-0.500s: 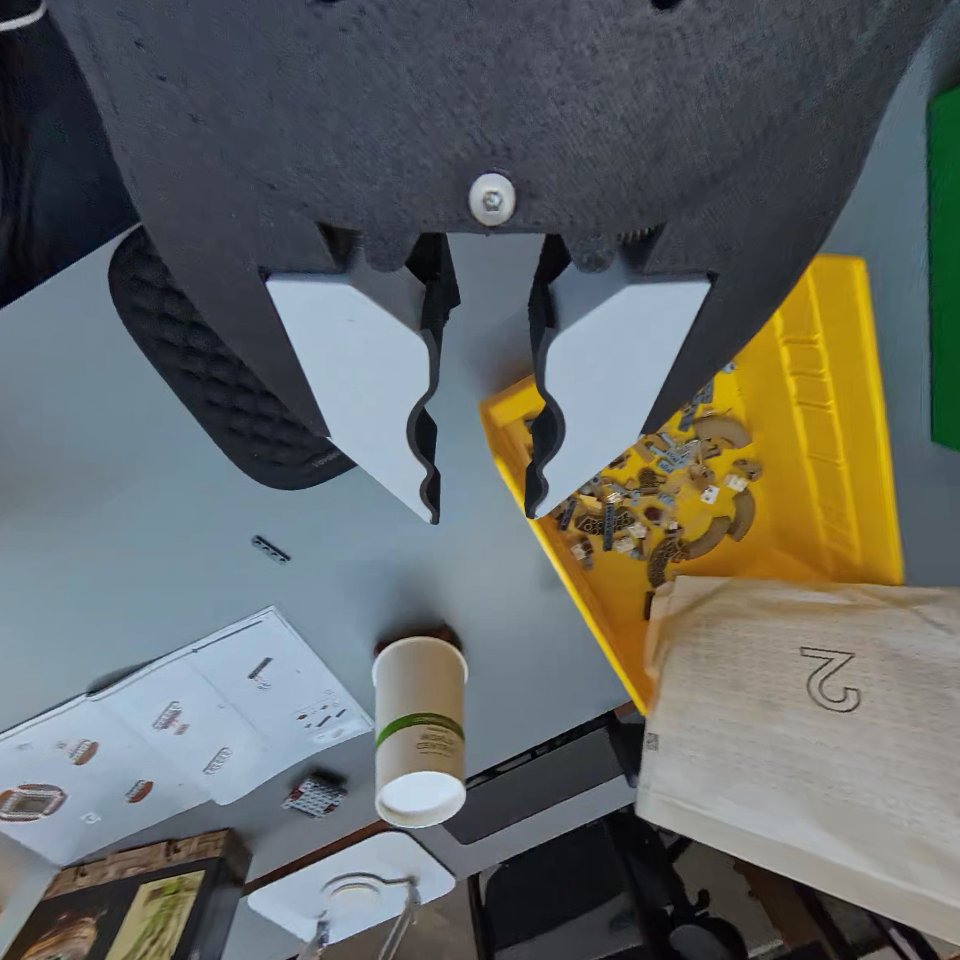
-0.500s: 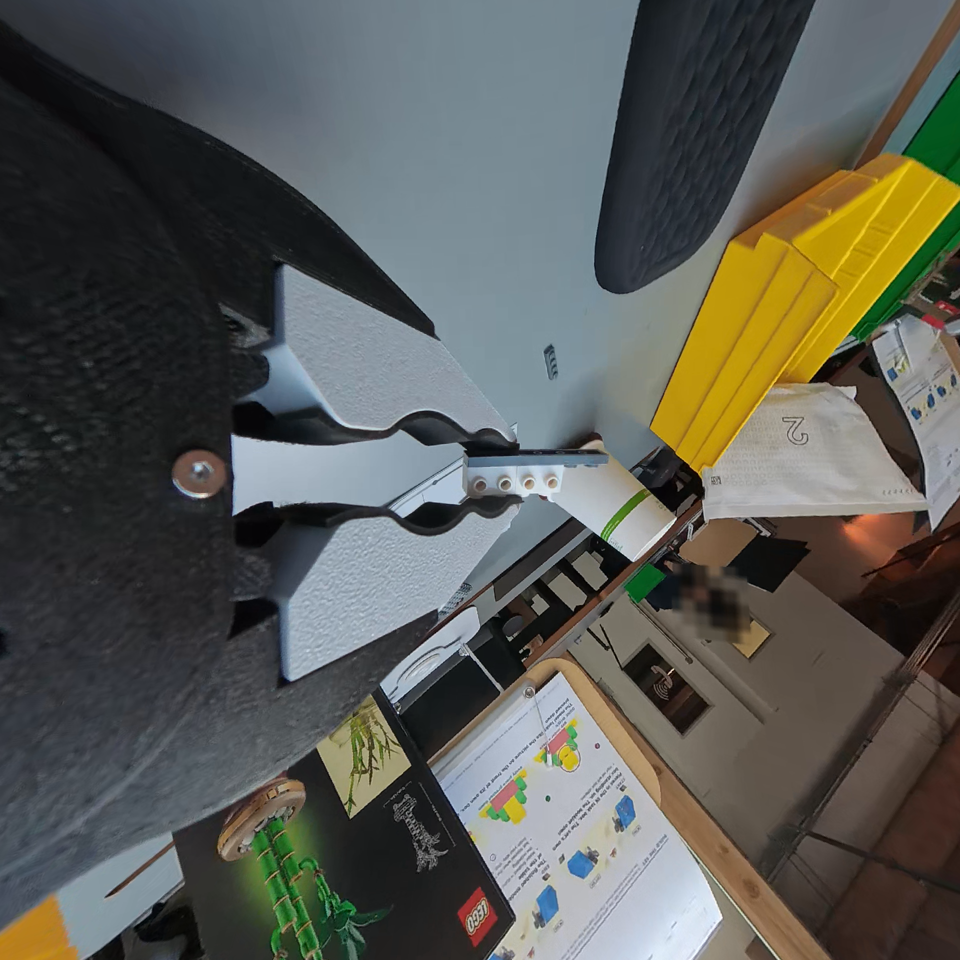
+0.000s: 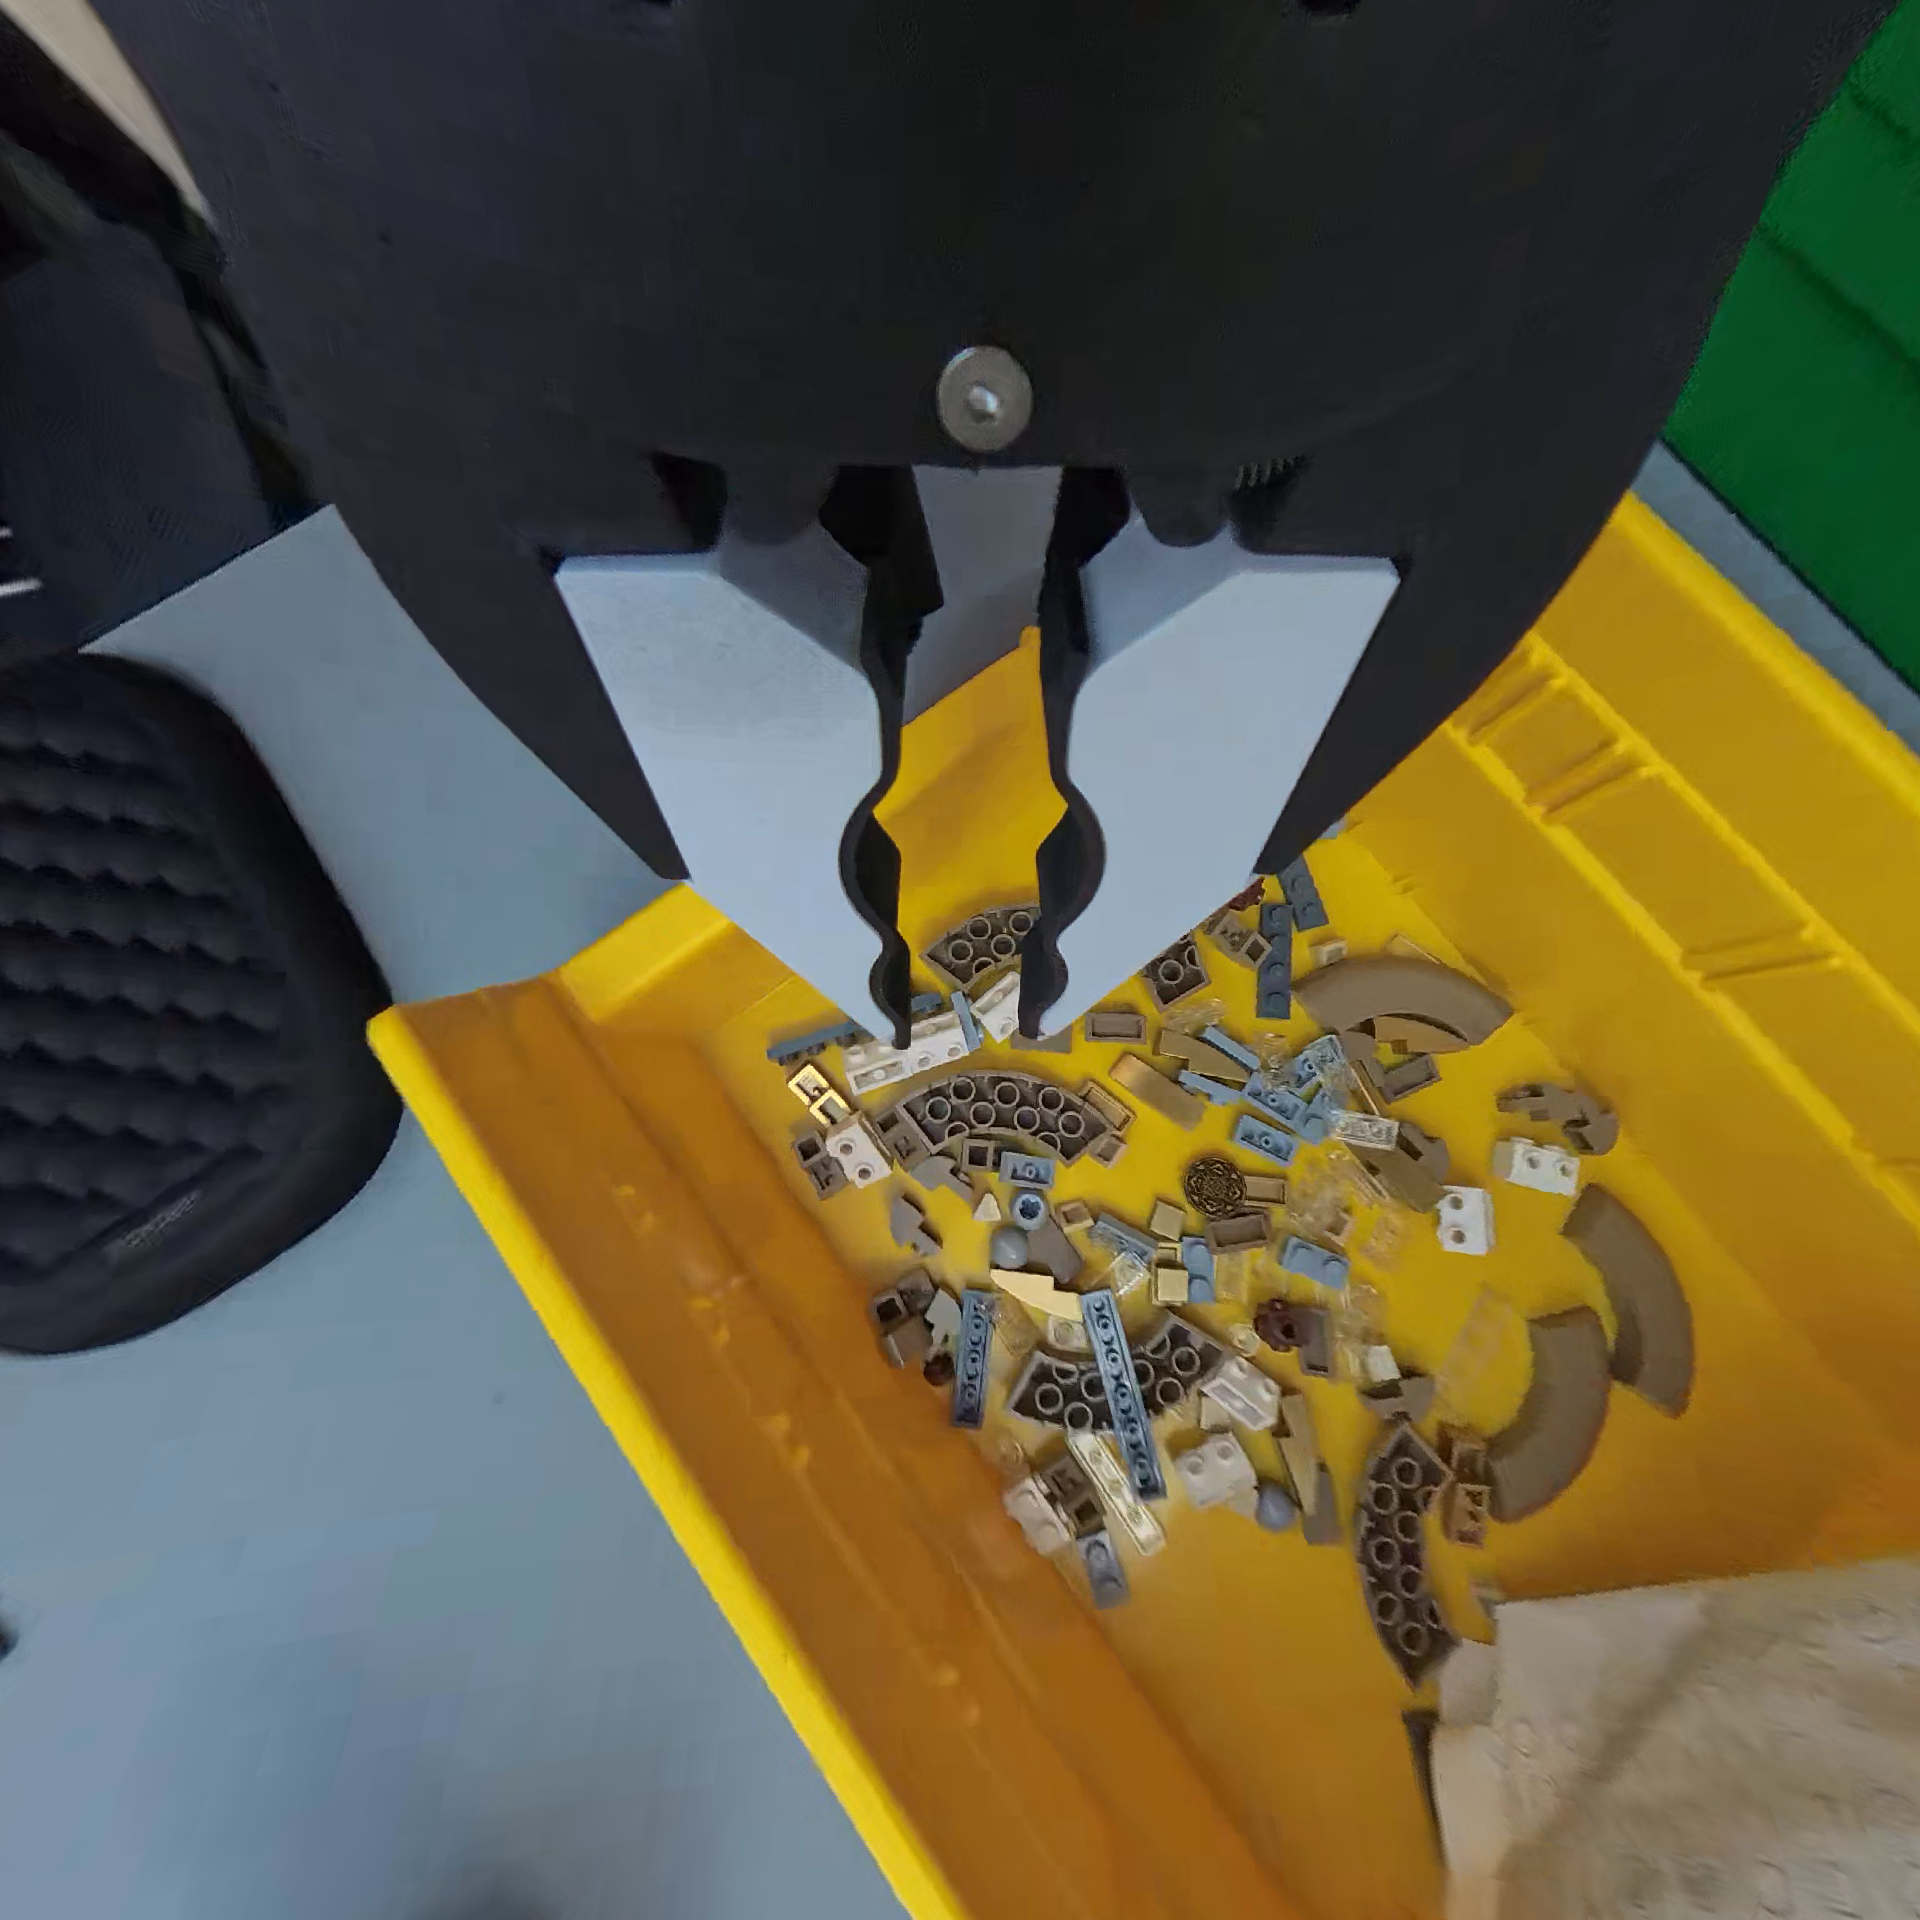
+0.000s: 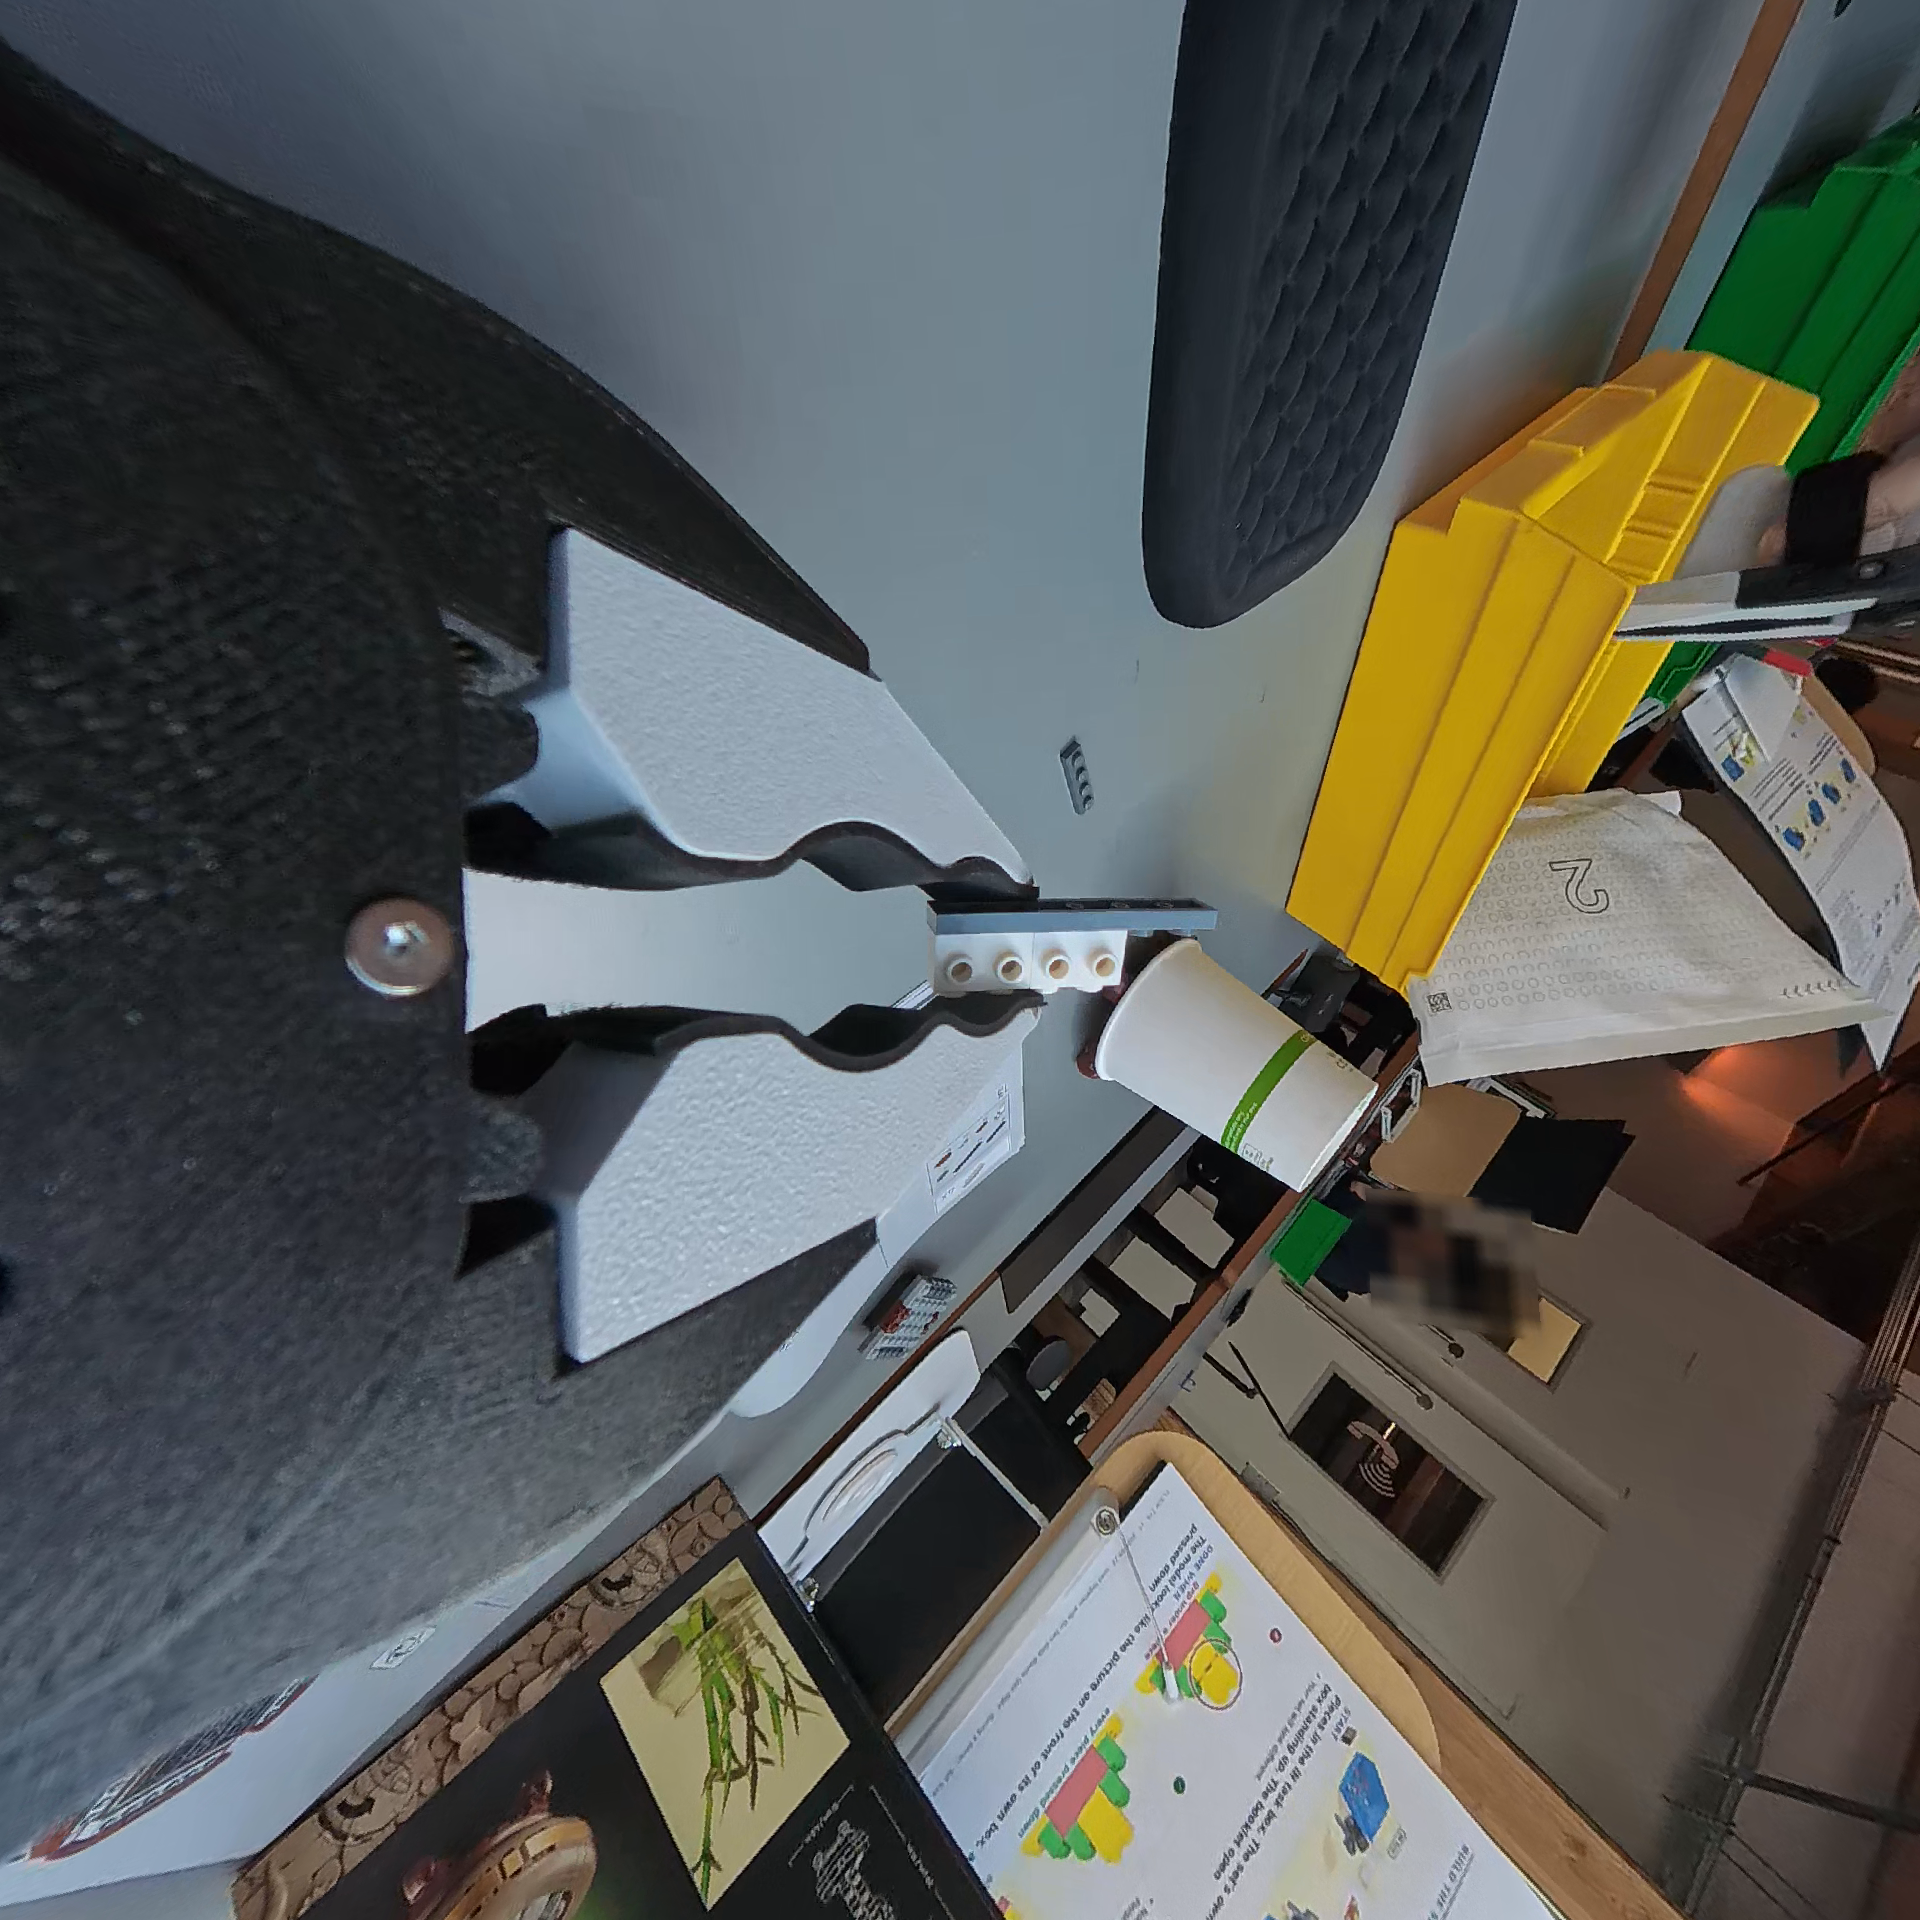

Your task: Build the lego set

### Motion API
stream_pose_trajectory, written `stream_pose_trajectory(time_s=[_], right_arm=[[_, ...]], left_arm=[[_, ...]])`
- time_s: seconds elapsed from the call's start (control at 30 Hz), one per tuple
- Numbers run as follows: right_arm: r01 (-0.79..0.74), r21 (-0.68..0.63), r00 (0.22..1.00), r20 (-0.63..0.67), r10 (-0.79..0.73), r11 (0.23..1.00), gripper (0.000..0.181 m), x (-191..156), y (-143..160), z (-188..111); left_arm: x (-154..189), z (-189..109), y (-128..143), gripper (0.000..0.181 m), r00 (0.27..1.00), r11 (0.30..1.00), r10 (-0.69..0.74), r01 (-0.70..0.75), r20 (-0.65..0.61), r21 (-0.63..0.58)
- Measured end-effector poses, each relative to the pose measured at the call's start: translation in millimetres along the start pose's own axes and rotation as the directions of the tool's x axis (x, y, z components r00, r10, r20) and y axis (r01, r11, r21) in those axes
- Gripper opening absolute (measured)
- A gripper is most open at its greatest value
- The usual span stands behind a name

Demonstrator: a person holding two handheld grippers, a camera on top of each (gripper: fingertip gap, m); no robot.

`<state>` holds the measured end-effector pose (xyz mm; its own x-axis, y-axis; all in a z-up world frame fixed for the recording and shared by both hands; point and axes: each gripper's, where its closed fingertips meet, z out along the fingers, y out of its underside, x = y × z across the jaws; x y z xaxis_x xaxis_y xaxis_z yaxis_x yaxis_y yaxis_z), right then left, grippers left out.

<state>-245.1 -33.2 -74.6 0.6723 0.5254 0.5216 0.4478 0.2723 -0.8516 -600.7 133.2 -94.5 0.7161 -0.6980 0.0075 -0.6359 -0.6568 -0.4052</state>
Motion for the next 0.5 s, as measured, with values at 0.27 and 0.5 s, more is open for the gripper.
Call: stream_pose_trajectory(time_s=[0.27, 0.5], right_arm=[[0.053, 0.003, 0.997, 0.051, -0.053, 0.999, 0.015, -13, -1, 3], [0.066, 0.003, 0.995, 0.073, -0.066, 0.998, 0.015, -18, -1, 4]], left_arm=[[-14, 50, 36, 0.023, 0.983, 0.952, 0.184, -0.179, 0.000, -0.247], [-21, 56, 39, 0.016, 0.981, 0.951, 0.196, -0.193, -0.010, -0.243]])
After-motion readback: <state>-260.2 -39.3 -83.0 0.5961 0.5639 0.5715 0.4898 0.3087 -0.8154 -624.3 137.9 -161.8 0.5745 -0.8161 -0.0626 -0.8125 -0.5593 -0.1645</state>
